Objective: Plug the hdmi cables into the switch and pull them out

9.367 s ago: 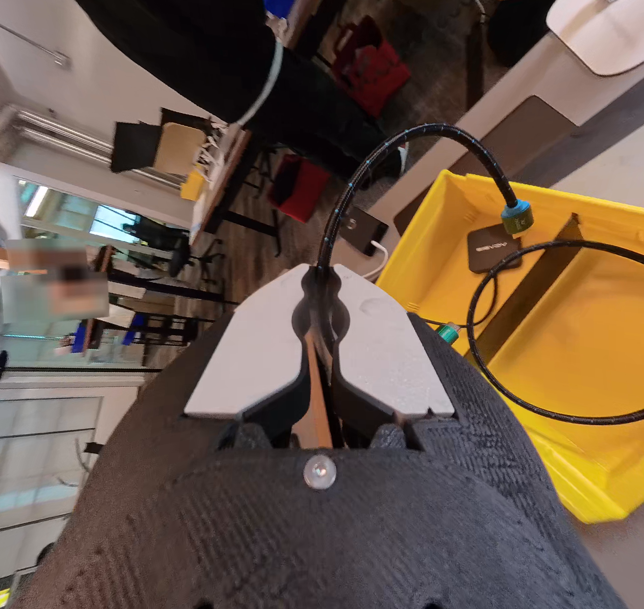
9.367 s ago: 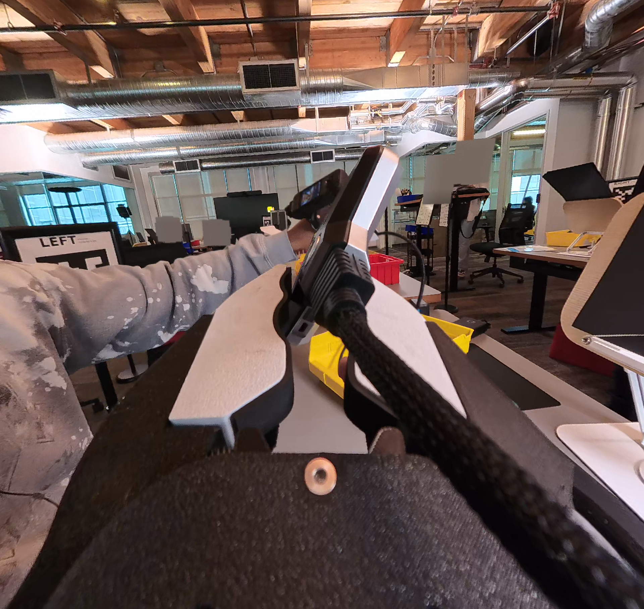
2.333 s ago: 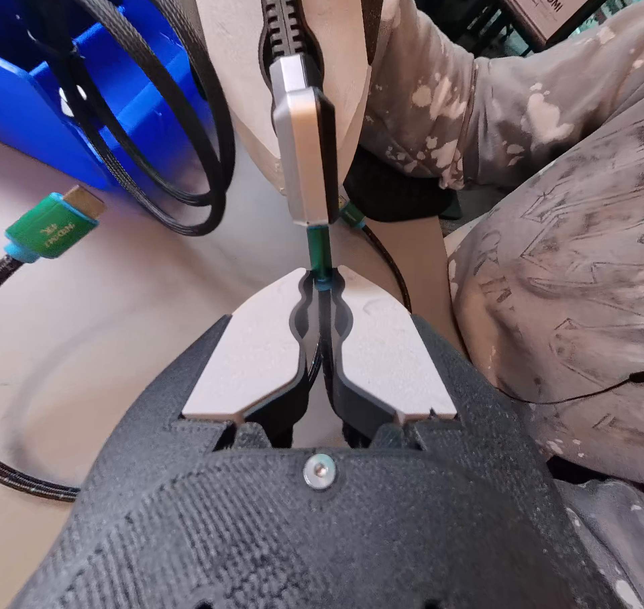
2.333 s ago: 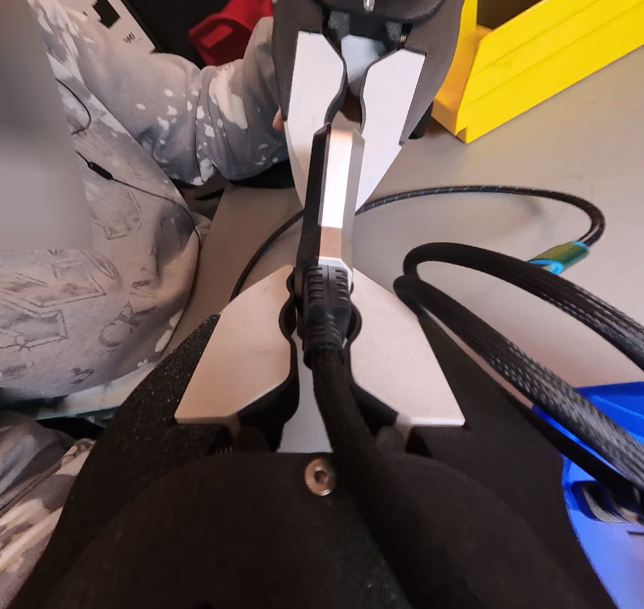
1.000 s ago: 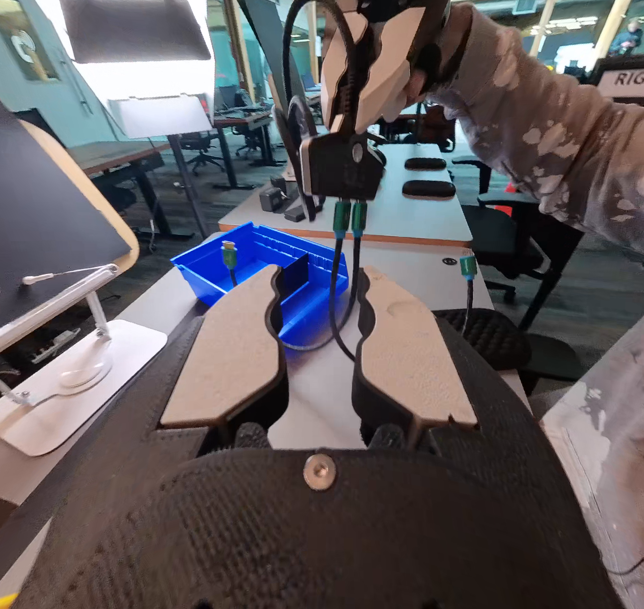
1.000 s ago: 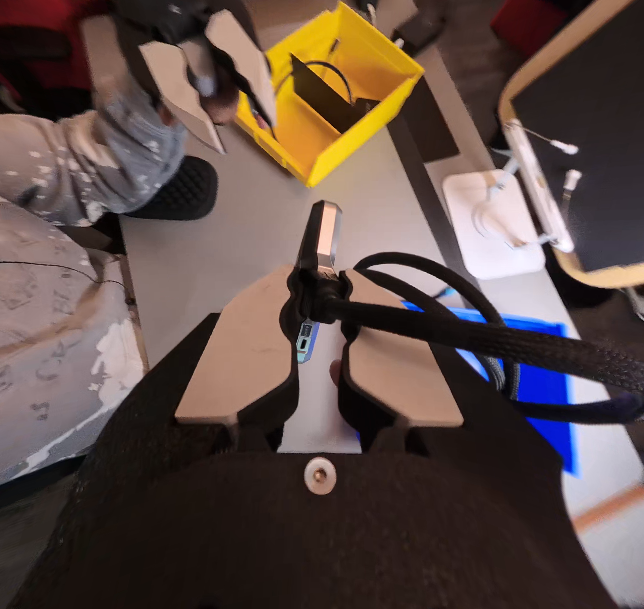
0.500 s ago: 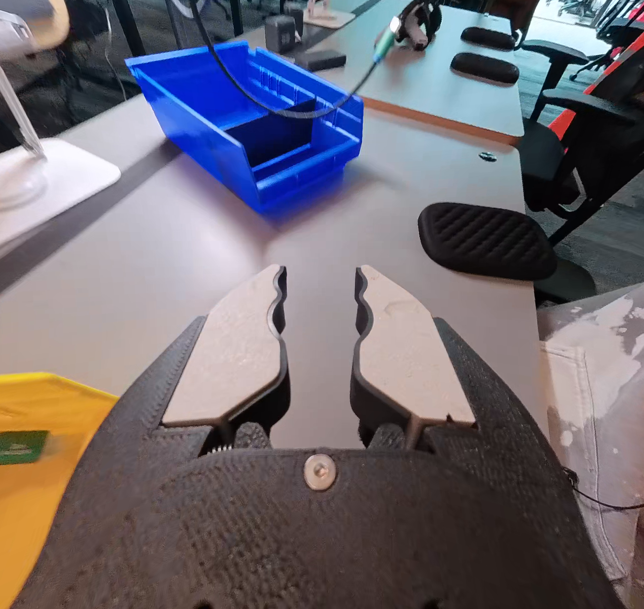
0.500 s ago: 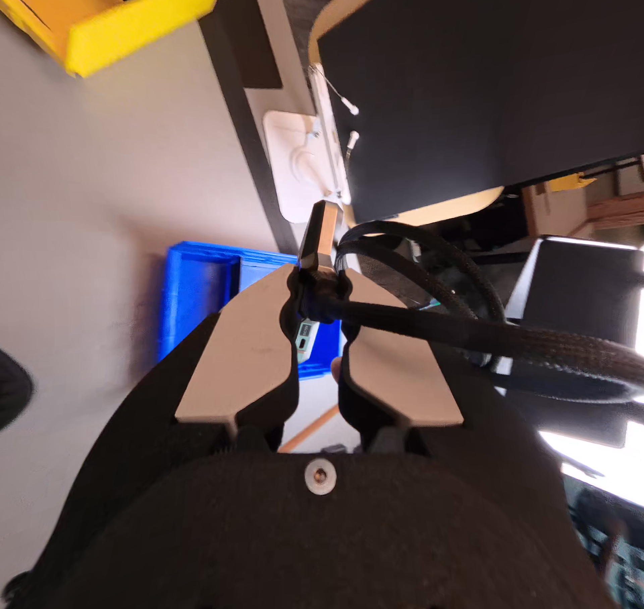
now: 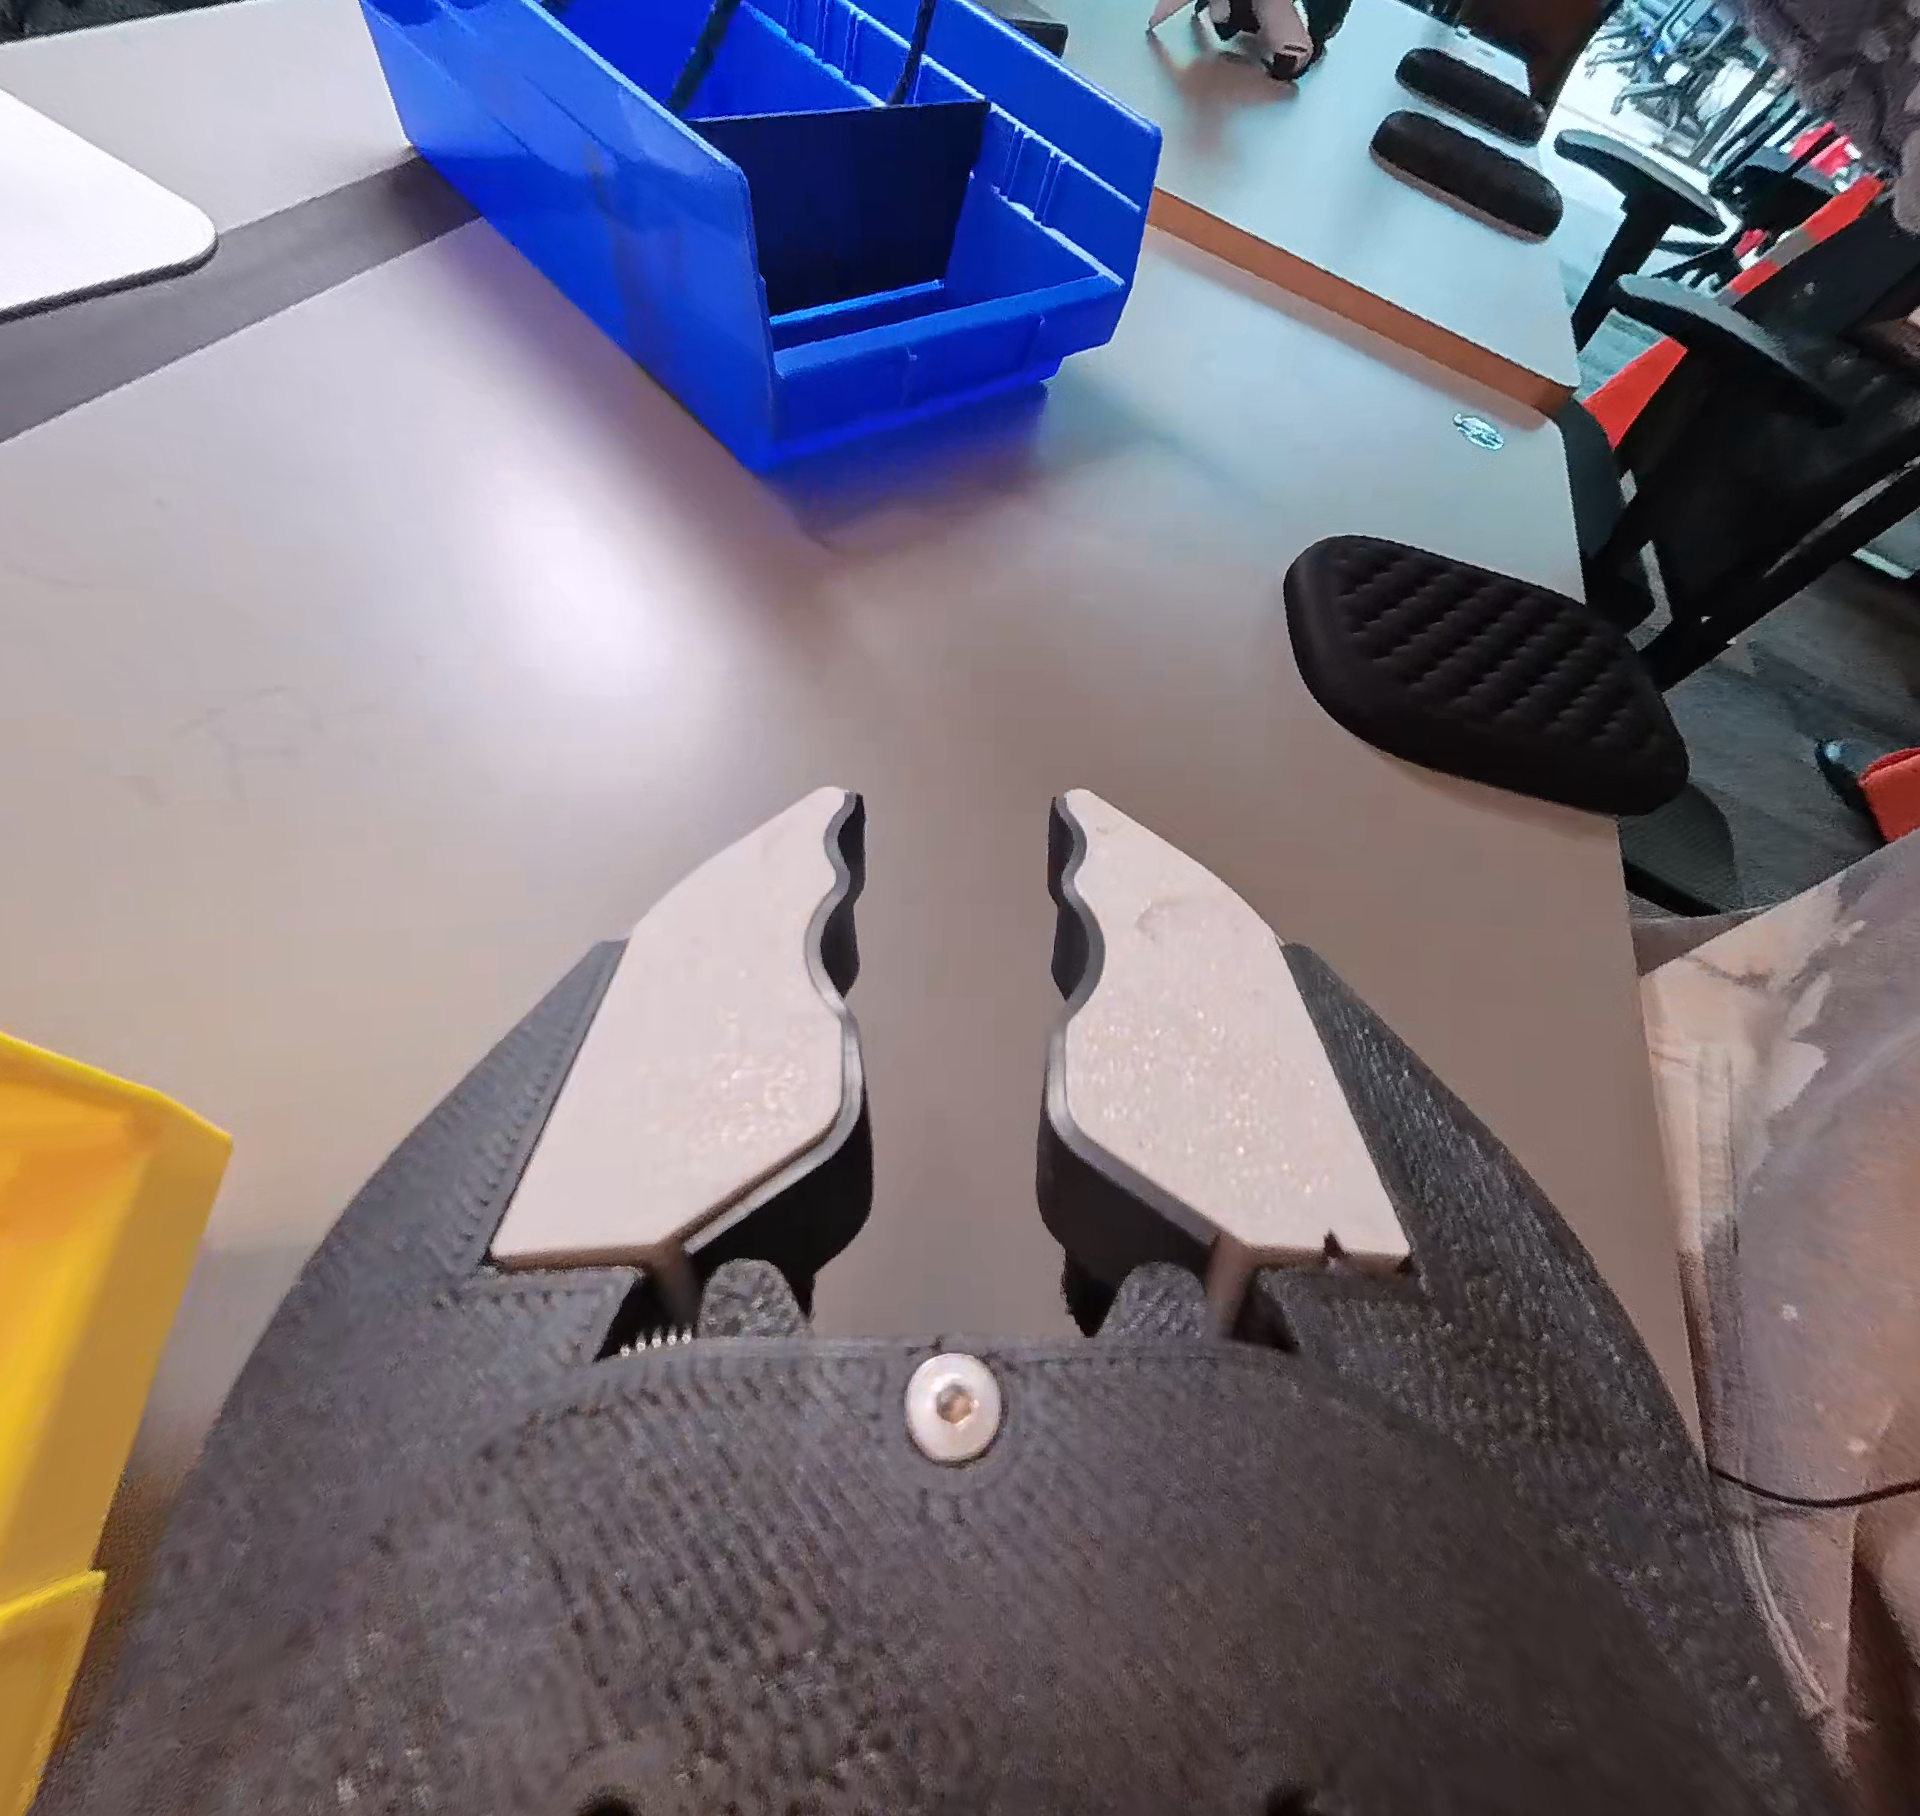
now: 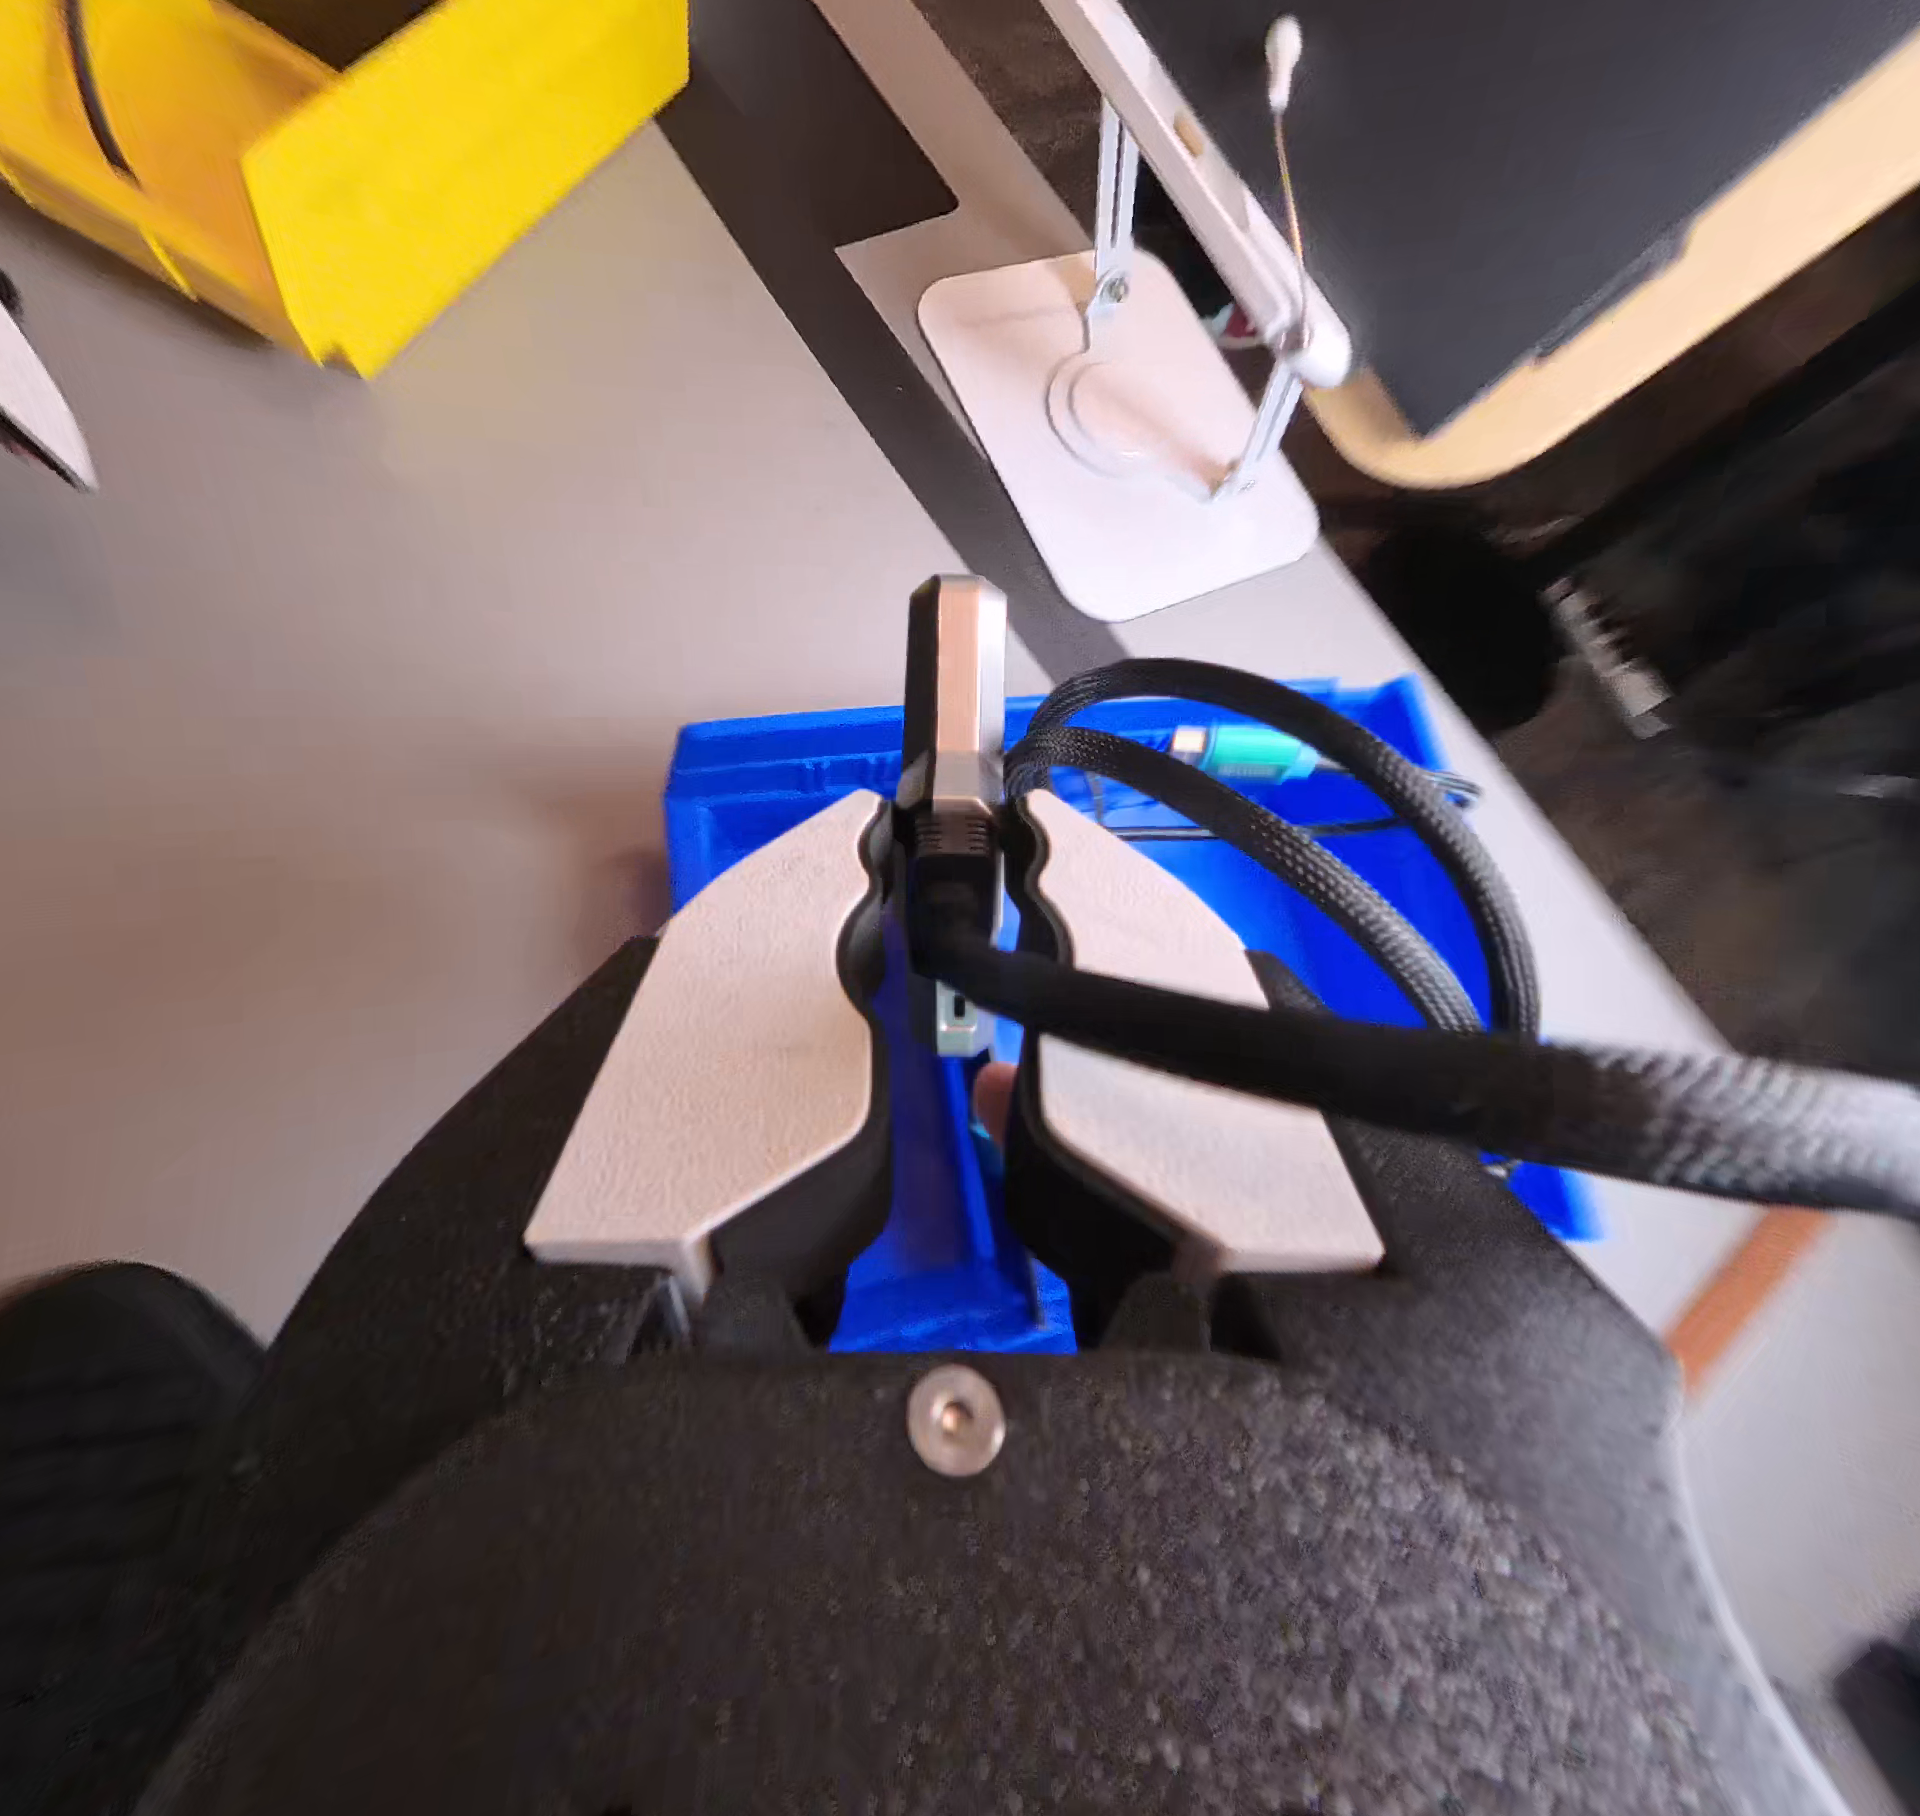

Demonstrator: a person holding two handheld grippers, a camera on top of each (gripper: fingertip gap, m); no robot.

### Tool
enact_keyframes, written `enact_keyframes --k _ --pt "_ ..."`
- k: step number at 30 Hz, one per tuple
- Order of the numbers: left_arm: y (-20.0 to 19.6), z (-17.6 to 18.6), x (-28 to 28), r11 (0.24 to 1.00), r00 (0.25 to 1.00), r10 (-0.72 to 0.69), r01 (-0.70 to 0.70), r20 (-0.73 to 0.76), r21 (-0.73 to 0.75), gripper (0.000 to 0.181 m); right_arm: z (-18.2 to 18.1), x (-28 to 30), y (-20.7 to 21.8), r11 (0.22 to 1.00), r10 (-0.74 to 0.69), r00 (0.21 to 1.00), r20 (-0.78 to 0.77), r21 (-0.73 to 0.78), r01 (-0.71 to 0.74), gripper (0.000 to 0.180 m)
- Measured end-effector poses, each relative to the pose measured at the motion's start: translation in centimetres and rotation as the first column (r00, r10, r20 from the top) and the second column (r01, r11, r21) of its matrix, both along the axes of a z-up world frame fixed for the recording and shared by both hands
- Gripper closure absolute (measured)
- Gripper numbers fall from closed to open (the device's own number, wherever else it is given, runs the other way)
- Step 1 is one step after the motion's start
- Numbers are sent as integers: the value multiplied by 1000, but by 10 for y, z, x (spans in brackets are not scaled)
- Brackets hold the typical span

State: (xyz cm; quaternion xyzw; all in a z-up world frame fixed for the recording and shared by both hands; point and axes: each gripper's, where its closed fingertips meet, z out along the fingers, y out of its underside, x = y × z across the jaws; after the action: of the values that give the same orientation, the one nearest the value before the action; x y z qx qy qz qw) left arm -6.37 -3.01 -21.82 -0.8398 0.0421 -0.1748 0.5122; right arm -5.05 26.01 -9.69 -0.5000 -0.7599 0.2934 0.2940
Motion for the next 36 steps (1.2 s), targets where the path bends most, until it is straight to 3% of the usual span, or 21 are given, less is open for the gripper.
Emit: enact_keyframes --k 5,10,13,21,24,29,30,31,36 --pt "-2 -11 1 1000 1000 3 -4 -15 -27 146 -16 3 26 929 -123 986 111 -337 153 158" --pt "-5 -9 -6 999 999 41 -41 -24 -14 147 -44 16 76 708 -186 950 251 -636 307 156" --pt "-7 -6 -13 997 997 72 -72 -35 -1 146 -57 25 92 631 -195 938 287 -695 344 154" --pt "-10 -9 -24 994 993 109 -110 -32 -6 147 -62 52 112 702 -285 905 316 -573 422 135" --pt "-11 -11 -27 992 990 124 -125 -61 -11 147 -48 56 112 666 -354 902 246 -611 428 134" --pt "-11 -10 -31 990 986 140 -141 -90 -6 146 -33 61 98 612 -399 908 126 -701 366 144" --pt "-12 -9 -31 990 986 141 -142 -90 -4 146 -31 60 93 609 -386 917 99 -719 334 155" --pt "-12 -8 -31 990 986 140 -141 -90 -1 146 -31 58 89 625 -364 928 79 -718 306 167" --pt "-10 -8 -32 989 986 146 -146 -77 10 146 -35 30 69 738 -252 965 74 -630 241 171"
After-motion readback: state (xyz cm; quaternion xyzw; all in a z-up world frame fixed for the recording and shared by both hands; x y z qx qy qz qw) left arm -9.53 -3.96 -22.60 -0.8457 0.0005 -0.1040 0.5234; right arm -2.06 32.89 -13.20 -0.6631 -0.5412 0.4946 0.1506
